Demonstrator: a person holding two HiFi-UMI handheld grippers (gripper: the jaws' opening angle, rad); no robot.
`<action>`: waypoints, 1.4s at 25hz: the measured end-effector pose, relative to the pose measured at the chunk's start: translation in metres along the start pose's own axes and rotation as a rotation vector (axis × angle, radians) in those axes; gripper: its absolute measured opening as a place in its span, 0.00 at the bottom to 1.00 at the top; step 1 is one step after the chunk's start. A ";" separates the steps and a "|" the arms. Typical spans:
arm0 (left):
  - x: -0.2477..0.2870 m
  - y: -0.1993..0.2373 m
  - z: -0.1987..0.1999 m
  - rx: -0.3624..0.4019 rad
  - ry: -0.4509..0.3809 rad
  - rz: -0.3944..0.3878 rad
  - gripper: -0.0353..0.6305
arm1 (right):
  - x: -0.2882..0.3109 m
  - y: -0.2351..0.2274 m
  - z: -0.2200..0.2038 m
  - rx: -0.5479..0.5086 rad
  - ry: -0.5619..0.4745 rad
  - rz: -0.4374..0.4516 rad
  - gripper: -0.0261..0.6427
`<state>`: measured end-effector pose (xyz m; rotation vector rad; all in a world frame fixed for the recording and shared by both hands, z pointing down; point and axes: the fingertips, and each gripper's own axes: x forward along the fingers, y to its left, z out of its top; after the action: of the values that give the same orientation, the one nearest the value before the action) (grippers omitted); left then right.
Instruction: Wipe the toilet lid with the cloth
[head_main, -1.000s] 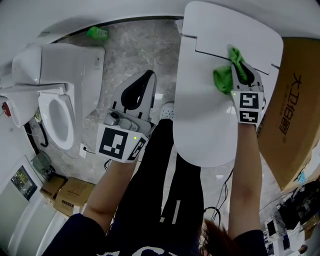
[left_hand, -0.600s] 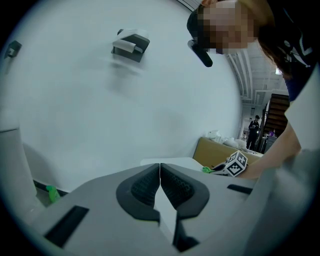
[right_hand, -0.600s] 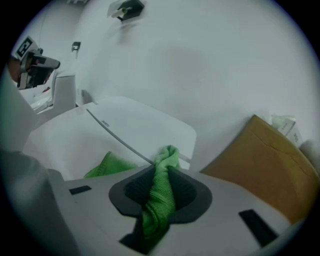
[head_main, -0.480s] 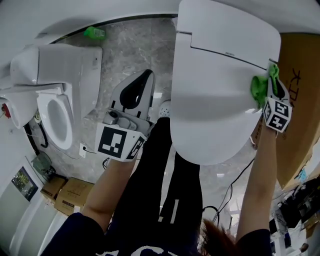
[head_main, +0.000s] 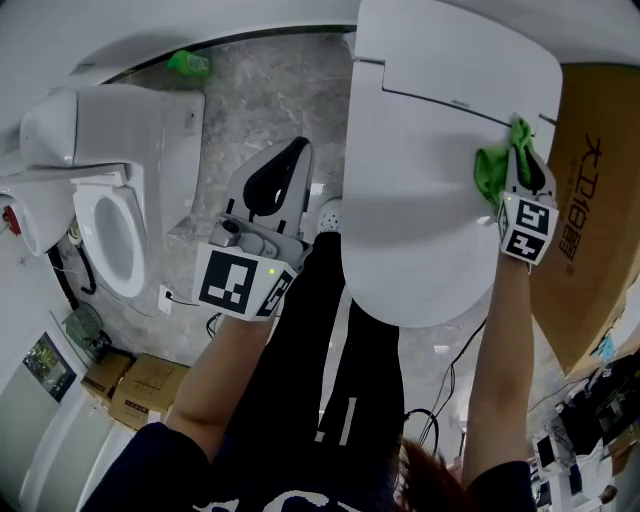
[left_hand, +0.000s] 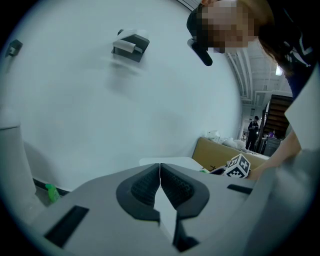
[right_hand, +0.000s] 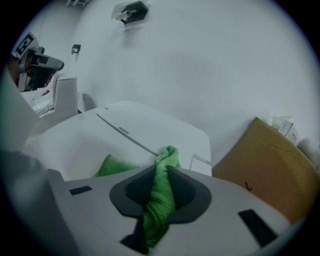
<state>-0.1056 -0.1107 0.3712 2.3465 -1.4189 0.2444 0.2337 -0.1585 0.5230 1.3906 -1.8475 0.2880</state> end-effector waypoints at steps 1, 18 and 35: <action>0.000 0.000 0.000 0.000 -0.001 -0.001 0.09 | 0.001 0.011 0.006 -0.005 -0.008 0.015 0.16; -0.013 0.016 0.006 -0.002 -0.013 0.041 0.09 | 0.024 0.174 0.108 -0.143 -0.138 0.250 0.16; -0.021 0.021 0.006 0.002 -0.013 0.052 0.09 | 0.010 0.282 0.138 -0.349 -0.188 0.512 0.16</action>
<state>-0.1342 -0.1051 0.3638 2.3188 -1.4882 0.2446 -0.0800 -0.1433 0.5137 0.7164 -2.2667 0.0805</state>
